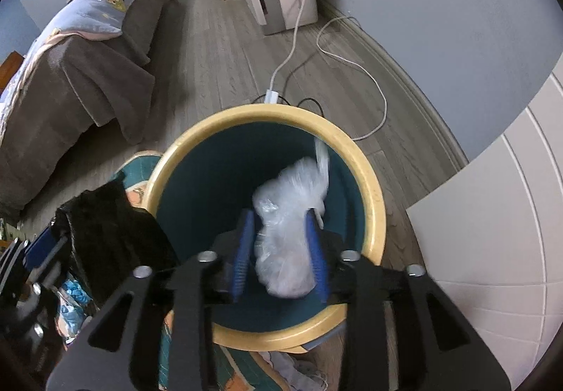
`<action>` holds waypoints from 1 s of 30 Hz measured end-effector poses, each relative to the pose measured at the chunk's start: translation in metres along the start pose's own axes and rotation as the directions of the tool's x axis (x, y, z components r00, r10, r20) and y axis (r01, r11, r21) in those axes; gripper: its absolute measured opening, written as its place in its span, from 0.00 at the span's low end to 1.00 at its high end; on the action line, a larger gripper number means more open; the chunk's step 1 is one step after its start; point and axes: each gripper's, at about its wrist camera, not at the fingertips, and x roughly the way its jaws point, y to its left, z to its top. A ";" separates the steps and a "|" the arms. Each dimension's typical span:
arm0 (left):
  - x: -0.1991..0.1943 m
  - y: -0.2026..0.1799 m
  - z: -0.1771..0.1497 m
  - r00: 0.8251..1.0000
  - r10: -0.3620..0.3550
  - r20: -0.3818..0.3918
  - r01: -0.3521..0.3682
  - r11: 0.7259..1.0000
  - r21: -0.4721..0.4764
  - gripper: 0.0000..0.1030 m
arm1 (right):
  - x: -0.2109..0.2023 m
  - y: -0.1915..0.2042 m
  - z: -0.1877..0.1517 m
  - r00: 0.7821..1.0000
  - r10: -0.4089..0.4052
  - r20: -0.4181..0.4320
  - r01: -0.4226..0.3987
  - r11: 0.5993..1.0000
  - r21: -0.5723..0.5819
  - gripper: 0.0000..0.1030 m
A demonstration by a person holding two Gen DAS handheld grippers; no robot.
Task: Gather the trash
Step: 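Drop the black bag and clear bag into the yellow-rimmed bin, opening both grippers, then grasp the blue kitchen wipes pack with the right gripper while the left gripper grasps a blue mask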
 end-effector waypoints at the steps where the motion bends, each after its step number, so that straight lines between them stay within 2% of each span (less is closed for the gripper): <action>1: -0.001 0.002 -0.001 1.000 0.003 0.005 -0.003 1.000 -0.007 0.51 | -0.001 0.001 0.000 1.000 -0.002 0.006 0.002 1.000 -0.004 0.43; 3: -0.002 0.006 -0.003 1.000 0.014 0.002 -0.014 1.000 -0.016 0.62 | -0.003 0.002 0.001 1.000 0.007 0.014 -0.007 1.000 -0.002 0.50; 4: -0.004 0.008 -0.004 1.000 0.022 0.003 -0.022 1.000 -0.019 0.64 | -0.004 0.003 0.001 1.000 0.010 0.018 -0.010 1.000 -0.001 0.52; 7: -0.011 0.011 -0.007 0.999 0.047 0.012 -0.047 0.999 -0.024 0.78 | -0.007 0.005 0.001 1.000 0.006 0.031 -0.006 1.000 -0.003 0.64; 9: -0.014 0.014 -0.009 0.998 0.065 0.013 -0.065 0.997 -0.030 0.89 | -0.010 0.006 0.001 0.999 0.003 0.043 -0.003 1.000 -0.003 0.76; 21: -0.053 0.042 -0.021 0.988 0.153 0.015 -0.151 0.986 -0.072 0.91 | -0.019 0.021 0.003 0.997 -0.003 0.076 0.004 1.000 -0.012 0.90; 26: -0.086 0.070 -0.032 0.977 0.212 0.000 -0.211 0.972 -0.108 0.93 | -0.024 0.046 0.003 0.996 0.015 0.089 -0.013 1.000 -0.029 0.94; 30: -0.117 0.097 -0.044 0.958 0.285 -0.007 -0.284 0.951 -0.126 0.93 | -0.025 0.072 0.000 0.996 0.025 0.089 -0.019 0.997 -0.071 0.94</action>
